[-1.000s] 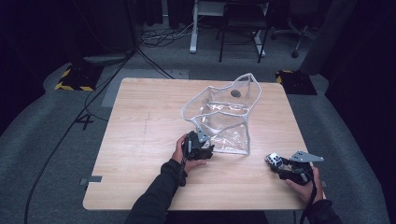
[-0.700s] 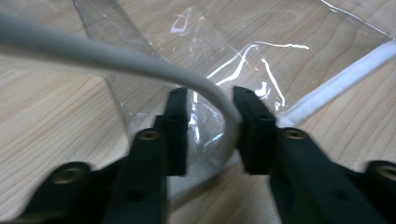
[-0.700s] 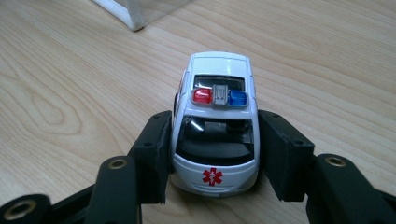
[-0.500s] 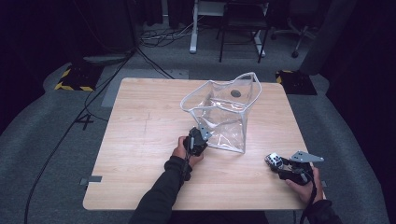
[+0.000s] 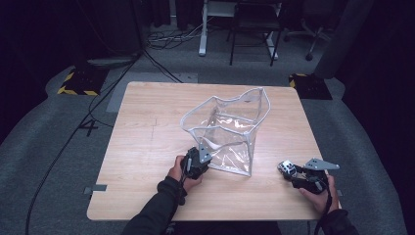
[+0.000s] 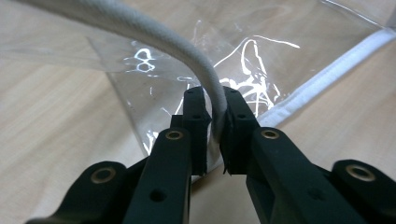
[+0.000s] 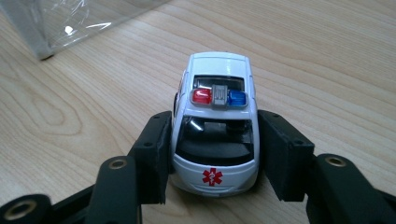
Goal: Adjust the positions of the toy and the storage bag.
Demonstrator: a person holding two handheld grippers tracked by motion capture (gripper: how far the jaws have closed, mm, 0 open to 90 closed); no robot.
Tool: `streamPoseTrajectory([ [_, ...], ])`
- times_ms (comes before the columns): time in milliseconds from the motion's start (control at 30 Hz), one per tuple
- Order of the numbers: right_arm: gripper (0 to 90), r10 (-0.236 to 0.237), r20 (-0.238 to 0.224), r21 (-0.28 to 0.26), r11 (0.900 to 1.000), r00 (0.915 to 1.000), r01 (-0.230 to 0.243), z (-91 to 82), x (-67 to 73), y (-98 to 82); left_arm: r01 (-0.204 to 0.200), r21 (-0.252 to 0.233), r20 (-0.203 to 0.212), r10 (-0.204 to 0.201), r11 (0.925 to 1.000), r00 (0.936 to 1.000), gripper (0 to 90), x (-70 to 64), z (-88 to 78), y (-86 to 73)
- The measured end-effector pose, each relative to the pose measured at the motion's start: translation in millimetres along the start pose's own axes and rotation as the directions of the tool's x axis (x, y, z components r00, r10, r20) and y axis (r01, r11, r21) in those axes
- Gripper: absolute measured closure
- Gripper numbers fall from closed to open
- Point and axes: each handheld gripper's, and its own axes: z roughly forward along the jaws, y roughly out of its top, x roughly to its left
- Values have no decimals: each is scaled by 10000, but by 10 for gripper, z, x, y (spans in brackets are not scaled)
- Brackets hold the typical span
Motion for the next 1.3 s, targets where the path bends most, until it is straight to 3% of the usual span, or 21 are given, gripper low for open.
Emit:
streamPoseTrajectory([
  [67,478,181,-33,7,9998,9998,-181,-3,9,4,77,-48,244,-76,10000,9997,797,-53,-17,-23],
  [100,477,179,-32,7,9998,9998,-179,-3,9,3,-61,58,174,60,10000,9998,791,-60,-33,-32],
  [133,477,119,-20,28,9999,9999,-119,-4,6,2,-42,101,434,37,9999,9990,783,-91,-32,-49],
  [200,476,123,-29,18,9999,9999,-123,-3,5,1,-183,76,568,178,9998,9982,723,-146,-34,-77],
  [233,476,123,-29,18,9999,9999,-123,-3,5,1,-183,76,568,178,9998,9982,686,-146,-34,-77],
  [267,475,134,-44,-10,9999,9999,-134,-1,2,0,-619,195,380,611,9979,9974,646,-161,-58,-107],
  [300,474,123,-24,26,9999,9999,-123,-4,5,1,-572,274,442,559,9980,9975,625,-157,-68,-133],
  [333,471,49,-8,21,10000,10000,-49,-2,6,-1,-431,335,639,409,9985,9971,598,-150,-78,-165],
  [467,406,138,34,34,9999,9999,-138,5,5,0,-341,206,704,326,9992,9970,459,-111,-189,-297],
  [567,323,271,177,119,9996,9995,-273,10,10,1,-413,472,939,368,9980,9949,322,-26,-282,-394],
  [600,323,257,173,134,9996,9995,-260,9,5,0,-404,518,759,364,9978,9965,297,-4,-315,-431],
  [700,314,192,117,140,9997,9997,-194,11,9,0,-351,715,1088,272,9968,9937,212,80,-391,-547],
  [767,312,158,106,229,9996,9998,-161,9,18,7,-271,805,1127,179,9964,9935,180,140,-446,-618],
  [867,302,71,50,231,9997,10000,-72,12,38,9,-281,939,880,199,9952,9959,164,238,-525,-720],
  [1000,307,50,35,216,9998,10000,-51,12,40,7,-8,954,620,-52,9954,9981,162,388,-652,-846],
  [1200,438,145,71,11,9999,9999,-145,4,33,-2,528,1034,87,-539,9932,9985,160,527,-802,-1020],
  [1233,448,164,30,-53,9999,9999,-164,8,32,-3,649,1027,61,-659,9926,9978,162,549,-827,-1053],
  [1300,466,101,27,48,9999,9999,-101,2,16,4,1077,898,492,-1124,9901,9924,162,579,-850,-1124],
])
